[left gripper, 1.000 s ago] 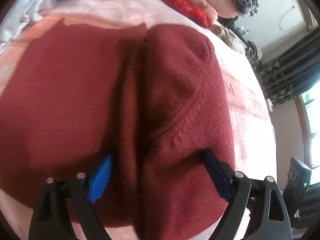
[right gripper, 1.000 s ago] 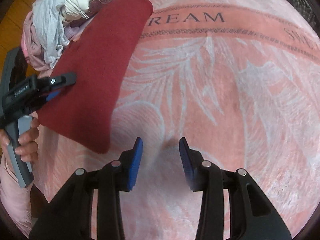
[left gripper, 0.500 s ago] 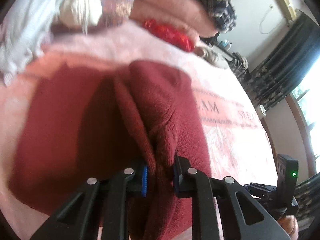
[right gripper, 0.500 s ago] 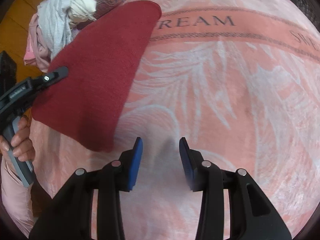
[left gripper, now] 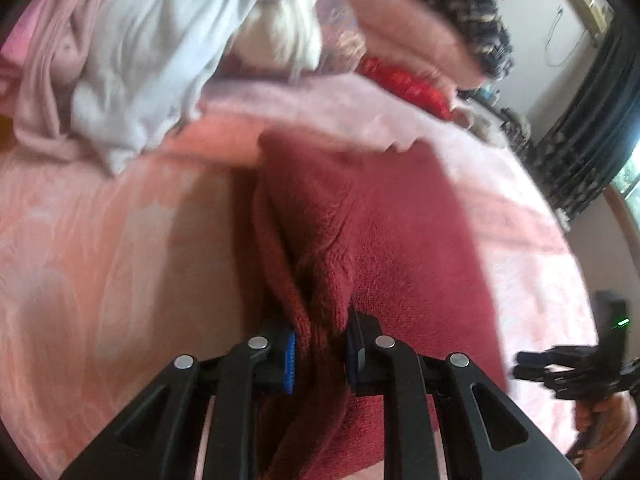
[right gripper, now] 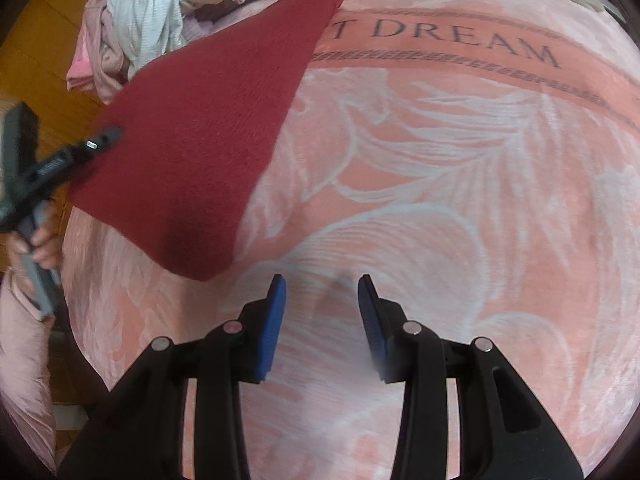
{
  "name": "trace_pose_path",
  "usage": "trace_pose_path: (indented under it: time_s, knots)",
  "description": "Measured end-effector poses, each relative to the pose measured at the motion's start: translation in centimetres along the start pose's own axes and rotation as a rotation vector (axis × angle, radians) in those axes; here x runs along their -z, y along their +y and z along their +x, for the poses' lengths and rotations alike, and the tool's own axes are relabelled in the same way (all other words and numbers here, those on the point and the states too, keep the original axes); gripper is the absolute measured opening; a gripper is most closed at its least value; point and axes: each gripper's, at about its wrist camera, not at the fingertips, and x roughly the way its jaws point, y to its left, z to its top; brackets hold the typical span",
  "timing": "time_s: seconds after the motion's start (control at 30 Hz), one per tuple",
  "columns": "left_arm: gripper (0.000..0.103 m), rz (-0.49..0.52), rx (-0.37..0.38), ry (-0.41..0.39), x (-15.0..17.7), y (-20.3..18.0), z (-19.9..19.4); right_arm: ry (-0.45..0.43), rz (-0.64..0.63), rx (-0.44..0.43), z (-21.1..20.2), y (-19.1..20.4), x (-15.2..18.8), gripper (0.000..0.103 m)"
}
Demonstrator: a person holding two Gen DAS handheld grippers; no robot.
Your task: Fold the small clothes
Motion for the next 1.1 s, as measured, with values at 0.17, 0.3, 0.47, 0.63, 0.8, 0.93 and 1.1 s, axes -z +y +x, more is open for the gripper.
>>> trace_pose_path:
  time_s: [0.17, 0.3, 0.47, 0.63, 0.8, 0.93, 1.1]
  knots:
    - [0.021, 0.004, -0.01, 0.015, 1.2, 0.7, 1.5, 0.001, 0.002, -0.034, 0.4, 0.9, -0.4, 0.038]
    - [0.038, 0.05, -0.053, 0.031, 1.4, -0.6, 0.6, -0.01, 0.008, -0.083, 0.3, 1.9, -0.7, 0.039]
    - [0.07, 0.04, -0.07, 0.055, 3.4, -0.7, -1.3, -0.016, 0.058, -0.145, 0.6, 2.4, -1.4, 0.046]
    - [0.055, 0.025, -0.053, 0.068, 5.5, -0.4, -1.7, 0.007, 0.094, -0.222, 2.1, 2.8, -1.8, 0.043]
    - [0.02, -0.01, -0.07, 0.077, 5.5, 0.6, -1.0, -0.005, 0.051, -0.243, 2.5, 4.6, -1.9, 0.022]
    - [0.016, -0.042, -0.031, 0.064, 5.1, 2.2, -2.2, -0.01, 0.02, -0.229, 1.8, 5.4, -1.9, 0.021]
    - [0.017, -0.039, -0.041, 0.1, 6.2, 2.7, -0.2, 0.025, 0.009, -0.154, 4.1, 4.8, -1.6, 0.021]
